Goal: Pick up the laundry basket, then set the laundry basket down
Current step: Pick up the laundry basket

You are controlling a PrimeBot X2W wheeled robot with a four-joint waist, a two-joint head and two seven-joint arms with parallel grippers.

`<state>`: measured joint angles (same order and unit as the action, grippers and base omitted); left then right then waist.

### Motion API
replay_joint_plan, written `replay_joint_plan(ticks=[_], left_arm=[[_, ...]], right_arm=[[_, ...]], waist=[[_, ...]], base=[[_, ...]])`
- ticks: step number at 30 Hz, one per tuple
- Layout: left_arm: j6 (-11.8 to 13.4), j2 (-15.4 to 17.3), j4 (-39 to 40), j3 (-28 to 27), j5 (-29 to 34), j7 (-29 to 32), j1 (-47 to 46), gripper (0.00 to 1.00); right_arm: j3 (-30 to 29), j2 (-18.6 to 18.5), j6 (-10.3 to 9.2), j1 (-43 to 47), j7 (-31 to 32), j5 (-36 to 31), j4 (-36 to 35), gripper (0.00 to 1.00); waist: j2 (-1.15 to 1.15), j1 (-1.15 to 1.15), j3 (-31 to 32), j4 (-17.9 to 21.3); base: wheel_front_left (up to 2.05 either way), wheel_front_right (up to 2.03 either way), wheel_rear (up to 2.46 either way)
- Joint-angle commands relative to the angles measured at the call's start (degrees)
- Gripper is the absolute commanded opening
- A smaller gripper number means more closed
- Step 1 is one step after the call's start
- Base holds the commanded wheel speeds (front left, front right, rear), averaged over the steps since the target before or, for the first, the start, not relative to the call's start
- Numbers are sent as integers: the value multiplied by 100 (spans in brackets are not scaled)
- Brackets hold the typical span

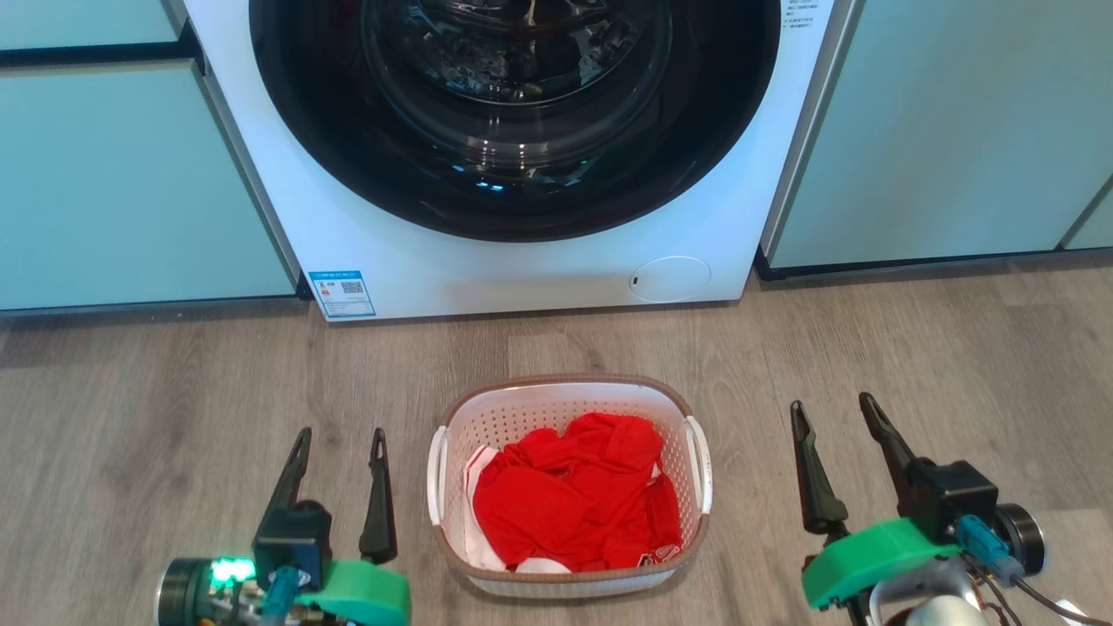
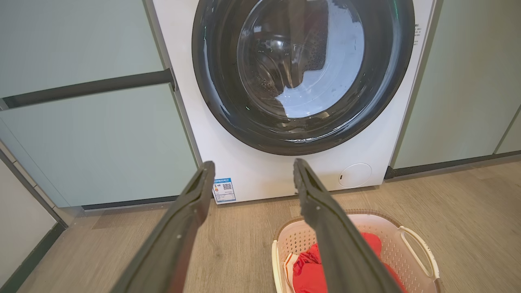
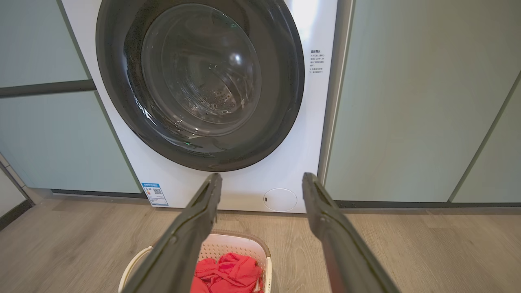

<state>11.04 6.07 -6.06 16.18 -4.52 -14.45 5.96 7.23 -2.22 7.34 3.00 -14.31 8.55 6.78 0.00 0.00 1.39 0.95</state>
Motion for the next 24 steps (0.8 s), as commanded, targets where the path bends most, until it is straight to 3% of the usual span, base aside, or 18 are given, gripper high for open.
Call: replay_joint_plan(ticks=[1,24], left_arm=[[-29,-47,178,-210,66,-55,-158,100],[-152,-135,153,-346,154,-55,-187,100]], right_arm=[[105,-65,14,-121,-69,-38,-179,100],[66,-65,14,-139,-69,-27,-184,100]], waist=[[0,0,-6,0],[0,0,-119,-9]], base=[[0,0,0],[0,0,0]])
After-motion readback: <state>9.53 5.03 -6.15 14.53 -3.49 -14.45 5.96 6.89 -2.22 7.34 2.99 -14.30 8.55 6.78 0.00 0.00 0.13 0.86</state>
